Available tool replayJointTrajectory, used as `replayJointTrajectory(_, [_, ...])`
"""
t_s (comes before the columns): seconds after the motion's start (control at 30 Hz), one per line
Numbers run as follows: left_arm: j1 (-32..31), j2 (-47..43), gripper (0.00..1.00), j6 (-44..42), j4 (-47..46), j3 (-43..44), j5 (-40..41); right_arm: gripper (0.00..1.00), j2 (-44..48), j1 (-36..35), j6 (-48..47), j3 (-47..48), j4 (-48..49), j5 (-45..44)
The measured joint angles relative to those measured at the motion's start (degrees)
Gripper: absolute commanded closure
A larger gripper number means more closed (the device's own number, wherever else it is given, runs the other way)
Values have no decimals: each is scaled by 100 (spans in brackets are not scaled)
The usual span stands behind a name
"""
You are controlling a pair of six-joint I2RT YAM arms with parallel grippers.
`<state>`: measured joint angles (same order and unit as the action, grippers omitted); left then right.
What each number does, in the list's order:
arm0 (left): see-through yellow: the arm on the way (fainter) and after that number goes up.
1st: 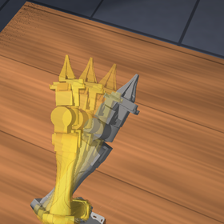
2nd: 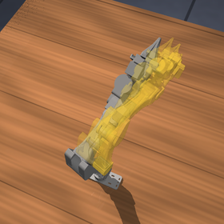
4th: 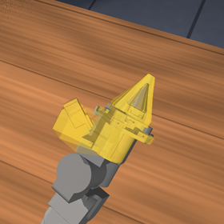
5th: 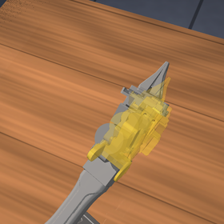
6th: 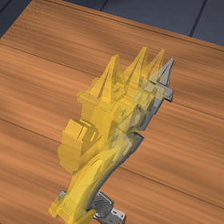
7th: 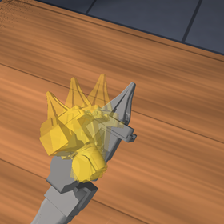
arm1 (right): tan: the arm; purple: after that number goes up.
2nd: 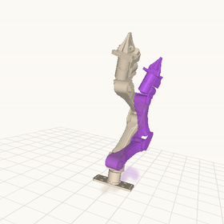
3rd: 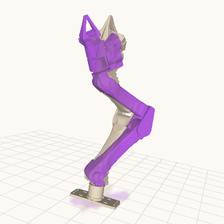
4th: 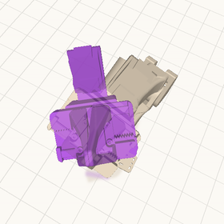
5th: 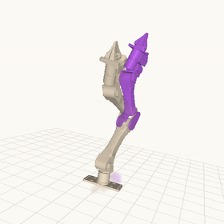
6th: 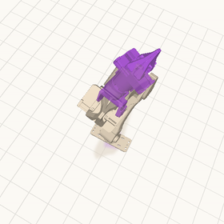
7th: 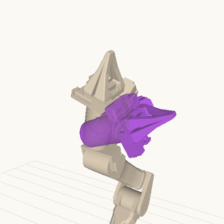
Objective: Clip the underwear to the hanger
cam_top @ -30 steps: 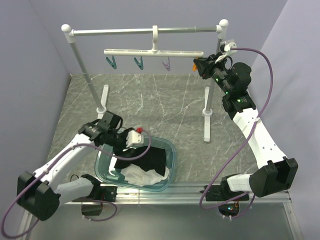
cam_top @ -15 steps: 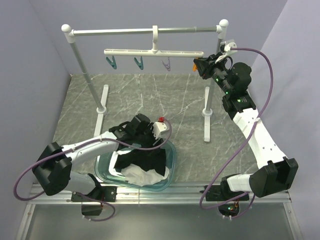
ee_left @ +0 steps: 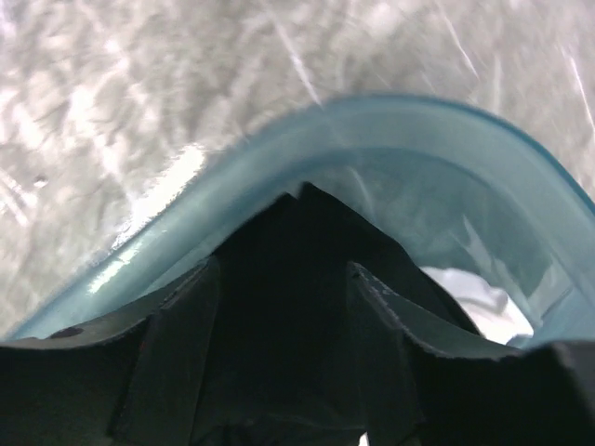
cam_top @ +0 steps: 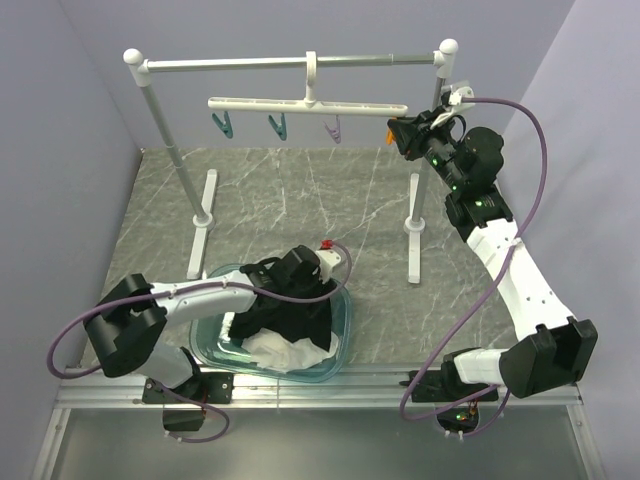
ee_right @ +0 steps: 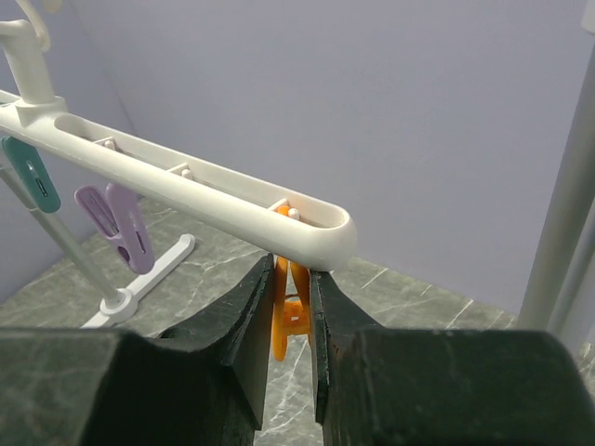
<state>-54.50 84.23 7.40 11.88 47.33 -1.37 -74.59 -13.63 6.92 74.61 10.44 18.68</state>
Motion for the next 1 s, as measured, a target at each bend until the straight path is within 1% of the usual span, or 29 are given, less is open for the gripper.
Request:
replayJointTrajectory(0.03, [0, -15, 46, 146, 4, 0, 92, 100, 13, 0, -2, -4, 0, -2])
replayJointTrajectory(0.13, [-2, -129, 50, 573, 52, 2, 326, 100, 55, 0, -17, -7, -20, -2])
replayJointTrajectory(0.3, [-15, -326, 44, 1272, 155, 2, 540, 100, 103, 0, -39, -11, -24, -17])
replayJointTrajectory(0.33, [-20, -310, 41, 1368, 192, 2, 568, 100, 107, 0, -42, -11, -26, -20])
replayJointTrajectory(0.53, [-26, -63, 41, 1862, 310, 2, 743, 100, 129, 0, -46, -11, -55, -24])
replayJointTrajectory(0.77, [-48, 457, 43, 2144, 225, 2, 970, 100, 195, 0, -39, -107, -42, -37])
replayJointTrajectory(0.8, [-52, 538, 44, 2188, 190, 4, 990, 100, 195, 0, -39, -107, -39, -39])
replayJointTrajectory(0.83, [-59, 614, 49, 2216, 166, 4, 1005, 100, 195, 0, -39, -107, -39, -39])
replayJointTrajectory(0.9, [-68, 726, 55, 2245, 50, 63, 1080, 100, 195, 2, -39, -107, -33, -39])
replayJointTrajectory(0.93, [-70, 756, 62, 2247, 11, 74, 1099, 100, 195, 2, -42, -107, -26, -39])
replayJointTrajectory(1.0, [-81, 767, 69, 2249, -24, 76, 1137, 100, 195, 2, -42, -107, -26, -39])
